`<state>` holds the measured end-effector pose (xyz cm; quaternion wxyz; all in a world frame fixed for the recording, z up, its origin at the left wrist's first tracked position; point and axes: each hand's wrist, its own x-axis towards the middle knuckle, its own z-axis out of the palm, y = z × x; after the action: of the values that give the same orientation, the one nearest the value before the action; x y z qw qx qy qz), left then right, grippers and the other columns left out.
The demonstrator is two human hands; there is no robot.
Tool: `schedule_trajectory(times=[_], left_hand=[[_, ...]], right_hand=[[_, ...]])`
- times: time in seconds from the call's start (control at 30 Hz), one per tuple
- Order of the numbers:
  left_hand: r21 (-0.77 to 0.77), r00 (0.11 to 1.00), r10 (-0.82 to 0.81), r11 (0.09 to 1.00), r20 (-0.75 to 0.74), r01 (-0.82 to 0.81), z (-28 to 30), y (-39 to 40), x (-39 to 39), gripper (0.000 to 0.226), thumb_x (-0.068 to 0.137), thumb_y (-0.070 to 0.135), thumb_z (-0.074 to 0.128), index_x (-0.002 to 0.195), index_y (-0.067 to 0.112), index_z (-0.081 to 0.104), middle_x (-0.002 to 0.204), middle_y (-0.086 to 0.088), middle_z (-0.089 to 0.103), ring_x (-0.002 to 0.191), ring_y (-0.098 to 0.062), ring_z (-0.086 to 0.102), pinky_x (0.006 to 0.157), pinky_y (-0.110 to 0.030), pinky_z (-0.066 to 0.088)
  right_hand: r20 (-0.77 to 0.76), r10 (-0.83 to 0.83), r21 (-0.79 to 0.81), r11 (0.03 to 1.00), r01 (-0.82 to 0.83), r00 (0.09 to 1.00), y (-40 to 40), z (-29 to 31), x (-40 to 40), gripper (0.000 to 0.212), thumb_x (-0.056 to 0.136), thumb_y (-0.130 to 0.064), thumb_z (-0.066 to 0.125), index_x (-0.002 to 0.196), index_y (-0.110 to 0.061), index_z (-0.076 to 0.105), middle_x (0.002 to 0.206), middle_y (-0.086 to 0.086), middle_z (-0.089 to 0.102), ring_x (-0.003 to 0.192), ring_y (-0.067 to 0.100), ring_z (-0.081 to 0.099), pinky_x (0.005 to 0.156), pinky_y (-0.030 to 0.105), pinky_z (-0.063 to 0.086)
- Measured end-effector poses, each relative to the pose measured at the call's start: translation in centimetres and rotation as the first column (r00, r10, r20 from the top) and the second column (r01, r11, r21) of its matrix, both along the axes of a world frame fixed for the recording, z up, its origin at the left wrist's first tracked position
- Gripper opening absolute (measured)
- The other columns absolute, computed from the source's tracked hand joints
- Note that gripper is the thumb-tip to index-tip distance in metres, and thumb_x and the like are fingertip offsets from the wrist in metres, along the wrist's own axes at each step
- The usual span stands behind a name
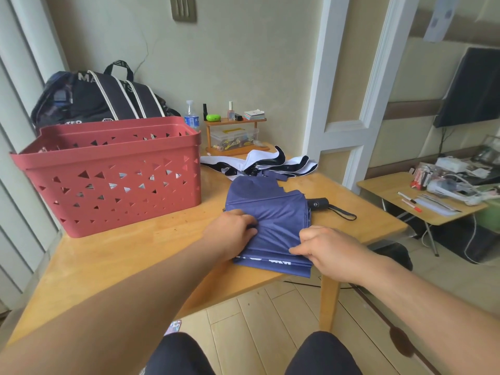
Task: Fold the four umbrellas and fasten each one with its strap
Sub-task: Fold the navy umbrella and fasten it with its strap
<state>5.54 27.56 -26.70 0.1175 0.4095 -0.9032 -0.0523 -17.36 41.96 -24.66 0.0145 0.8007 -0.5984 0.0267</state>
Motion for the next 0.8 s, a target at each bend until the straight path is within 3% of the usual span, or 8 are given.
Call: schedule_trajectory(times=[0.17,0.3,0.4,0.47,0.57,0.63,0.73,0.8], left_hand=[[0.015,0.997,-0.027,1.0,0.076,0.025,-1.1,0.4,1.6,0.053,0.106,0.053,0.042,0.155,0.035,0.046,0.137,0.002,0.048,0.129,-0.025,0.045,0.114,-0.035,0.036],[0.068,0.988,-0.031,0.997,0.154,0.021,-1.0,1.3,2.1,0.059,0.107,0.058,0.033,0.162,0.037,0.03,0.141,0.004,0.036,0.132,-0.023,0.033,0.12,-0.031,0.024],[0.073,0.976,-0.031,0.997,0.218,0.015,-0.5,1.7,2.0,0.063,0.106,0.061,0.031,0.164,0.039,0.024,0.146,0.003,0.031,0.135,-0.024,0.03,0.122,-0.033,0.021],[0.074,0.969,-0.021,0.997,0.247,0.003,-0.3,1.9,1.9,0.063,0.106,0.062,0.03,0.164,0.039,0.022,0.148,0.002,0.029,0.138,-0.025,0.028,0.124,-0.035,0.021],[0.058,0.96,-0.011,0.998,0.28,-0.005,-0.1,2.4,2.0,0.064,0.105,0.063,0.028,0.164,0.039,0.021,0.149,0.001,0.029,0.142,-0.026,0.026,0.124,-0.04,0.022],[0.047,0.953,-0.003,0.999,0.302,-0.011,0.1,2.7,2.4,0.065,0.104,0.066,0.027,0.164,0.042,0.02,0.151,0.002,0.028,0.143,-0.025,0.025,0.122,-0.043,0.025],[0.034,0.954,-0.011,0.999,0.3,0.001,0.2,3.0,2.8,0.069,0.101,0.073,0.027,0.163,0.044,0.021,0.151,0.003,0.029,0.144,-0.022,0.025,0.12,-0.046,0.028],[0.051,0.956,-0.005,0.999,0.294,-0.011,0.7,3.0,2.7,0.071,0.098,0.075,0.032,0.162,0.044,0.024,0.149,0.004,0.032,0.143,-0.023,0.028,0.119,-0.048,0.03]], right_hand=[[0.074,-0.075,0.099,0.993,0.067,0.994,-0.3,-0.2,-0.2,0.057,0.102,-0.005,0.038,0.146,-0.037,0.057,0.099,-0.014,0.047,0.105,0.008,0.046,0.091,0.034,0.048],[0.162,-0.2,0.183,0.968,0.17,0.966,-0.7,1.9,0.0,0.048,0.097,-0.008,0.042,0.119,-0.032,0.078,0.097,-0.019,0.061,0.098,0.004,0.057,0.089,0.025,0.047],[0.212,-0.267,0.015,0.963,0.27,0.94,-2.9,3.3,1.4,0.037,0.091,-0.026,0.042,0.096,-0.026,0.079,0.097,-0.014,0.072,0.098,0.013,0.065,0.088,0.034,0.055],[0.316,-0.231,-0.105,0.956,0.275,0.92,-5.0,3.0,3.4,0.033,0.094,-0.019,0.049,0.108,-0.024,0.078,0.113,-0.007,0.069,0.108,0.016,0.062,0.097,0.033,0.051],[0.433,-0.221,-0.044,0.963,0.265,0.874,-7.5,1.2,5.9,0.03,0.098,-0.018,0.057,0.122,-0.022,0.074,0.124,-0.001,0.065,0.118,0.019,0.059,0.103,0.029,0.044],[0.307,-0.298,-0.034,0.946,0.323,0.904,-7.8,-0.6,5.4,0.029,0.1,-0.04,0.059,0.122,-0.026,0.071,0.125,-0.001,0.061,0.123,0.025,0.055,0.103,0.037,0.046],[0.195,-0.438,-0.037,0.891,0.452,0.878,-6.7,-1.8,2.6,0.062,0.093,-0.074,0.048,0.129,-0.025,0.059,0.13,-0.003,0.051,0.127,0.022,0.046,0.101,0.042,0.047],[0.168,-0.466,0.004,0.882,0.472,0.869,-6.0,-2.0,1.6,0.075,0.091,-0.081,0.041,0.139,-0.024,0.051,0.139,-0.003,0.044,0.134,0.021,0.04,0.105,0.045,0.044]])
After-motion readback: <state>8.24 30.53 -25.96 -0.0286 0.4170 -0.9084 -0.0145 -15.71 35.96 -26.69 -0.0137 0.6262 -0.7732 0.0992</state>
